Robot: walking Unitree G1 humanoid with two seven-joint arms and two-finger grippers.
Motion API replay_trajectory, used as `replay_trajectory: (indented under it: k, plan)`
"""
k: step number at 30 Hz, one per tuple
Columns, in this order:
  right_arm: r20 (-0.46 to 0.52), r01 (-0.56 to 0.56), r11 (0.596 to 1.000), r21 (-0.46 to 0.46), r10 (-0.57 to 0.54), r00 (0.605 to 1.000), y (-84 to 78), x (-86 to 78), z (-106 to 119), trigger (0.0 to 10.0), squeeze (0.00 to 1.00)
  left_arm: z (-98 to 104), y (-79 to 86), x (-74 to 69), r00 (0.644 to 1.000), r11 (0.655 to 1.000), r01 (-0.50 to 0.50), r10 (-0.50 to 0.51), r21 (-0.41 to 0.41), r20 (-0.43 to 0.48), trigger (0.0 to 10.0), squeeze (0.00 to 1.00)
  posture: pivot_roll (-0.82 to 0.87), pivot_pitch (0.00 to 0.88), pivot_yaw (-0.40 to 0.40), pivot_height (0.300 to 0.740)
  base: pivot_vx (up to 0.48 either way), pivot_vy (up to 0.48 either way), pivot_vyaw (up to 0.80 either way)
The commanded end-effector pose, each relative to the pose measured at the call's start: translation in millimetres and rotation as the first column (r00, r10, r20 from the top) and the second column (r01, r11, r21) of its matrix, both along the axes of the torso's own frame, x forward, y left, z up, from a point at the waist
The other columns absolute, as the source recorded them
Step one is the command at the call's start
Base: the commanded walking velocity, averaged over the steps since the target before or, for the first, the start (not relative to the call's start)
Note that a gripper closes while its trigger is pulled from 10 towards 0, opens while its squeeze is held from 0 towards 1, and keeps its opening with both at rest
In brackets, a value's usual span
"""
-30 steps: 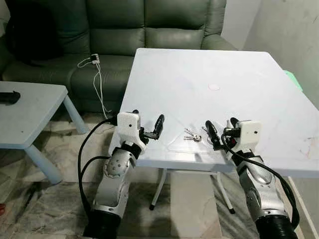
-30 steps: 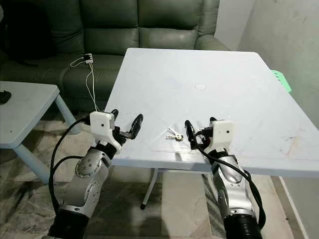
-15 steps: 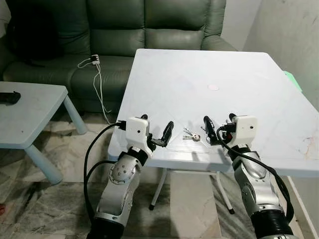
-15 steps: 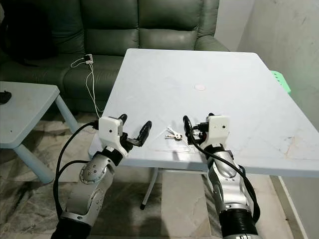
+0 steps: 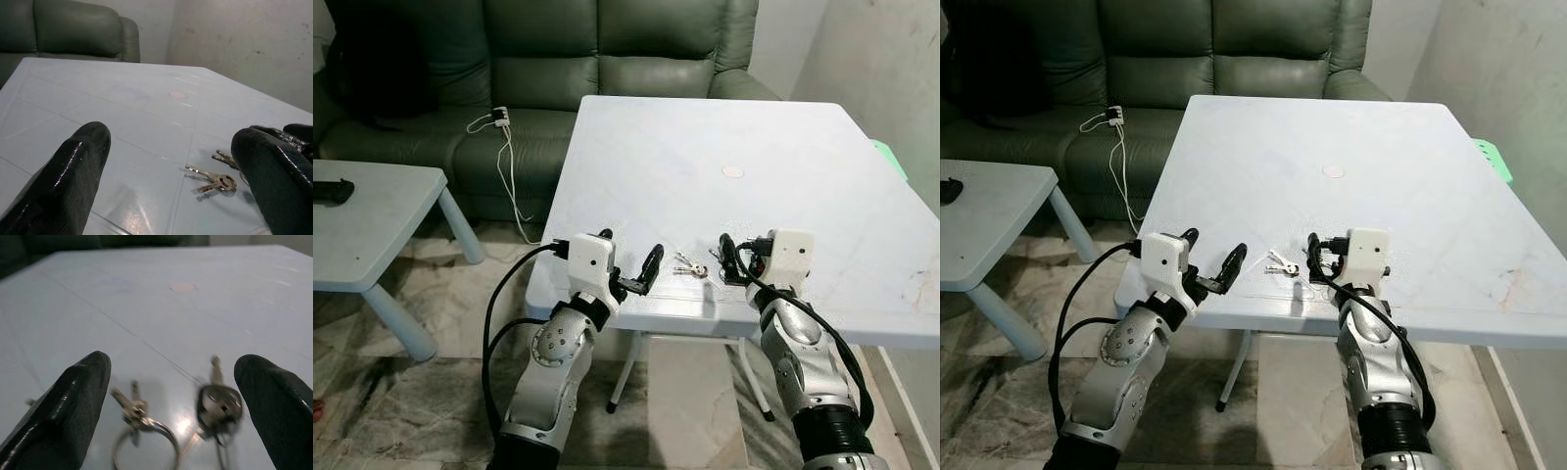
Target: Hang keys on a hook
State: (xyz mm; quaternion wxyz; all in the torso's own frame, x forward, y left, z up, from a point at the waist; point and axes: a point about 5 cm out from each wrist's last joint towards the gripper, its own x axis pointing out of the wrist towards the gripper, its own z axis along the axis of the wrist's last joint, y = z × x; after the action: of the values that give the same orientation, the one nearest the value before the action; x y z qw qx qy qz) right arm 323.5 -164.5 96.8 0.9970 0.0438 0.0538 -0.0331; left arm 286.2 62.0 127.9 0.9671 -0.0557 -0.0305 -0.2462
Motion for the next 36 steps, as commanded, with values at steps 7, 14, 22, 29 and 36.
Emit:
replay_trajectory:
  k: [7,14,22,29,36]
  plan:
    - [-0.076,0.068,0.998,-0.008,-0.068,0.995,-5.9,-0.5,-9,10.0,0.0,3,-5.7,-3.8,1.0,1.0,0.017,-0.017,-0.015,-0.005,10.0,0.0,0.0,0.012,-0.075,0.74,0.0,0.0,0.0]
    - [-0.129,0.085,0.996,-0.006,-0.085,0.988,-5.0,-1.5,-17,8.3,0.0,3,-5.7,-4.3,1.0,1.0,0.014,-0.014,-0.016,-0.009,10.0,0.0,-0.01,0.008,-0.073,0.74,0.0,0.0,0.0]
    - [-0.12,0.093,0.995,-0.017,-0.095,0.988,-3.3,-0.7,-16,1.5,0.0,3,-5.2,-4.1,1.0,1.0,0.007,-0.007,-0.017,-0.013,10.0,0.0,0.0,0.011,-0.073,0.74,0.0,0.0,0.0]
    - [-0.163,0.096,0.995,0.005,-0.094,0.982,-2.6,0.7,-18,10.0,0.0,3,-4.3,-4.0,1.0,1.0,-0.002,0.002,-0.02,-0.019,10.0,0.0,0.0,0.018,-0.074,0.74,0.0,0.0,0.0]
    - [-0.149,0.11,0.994,0.018,-0.106,0.983,-3.1,1.4,-16,10.0,0.0,3,-4.4,-3.9,1.0,1.0,-0.006,0.005,-0.022,-0.022,10.0,0.0,0.0,0.021,-0.072,0.74,0.0,0.0,0.0]
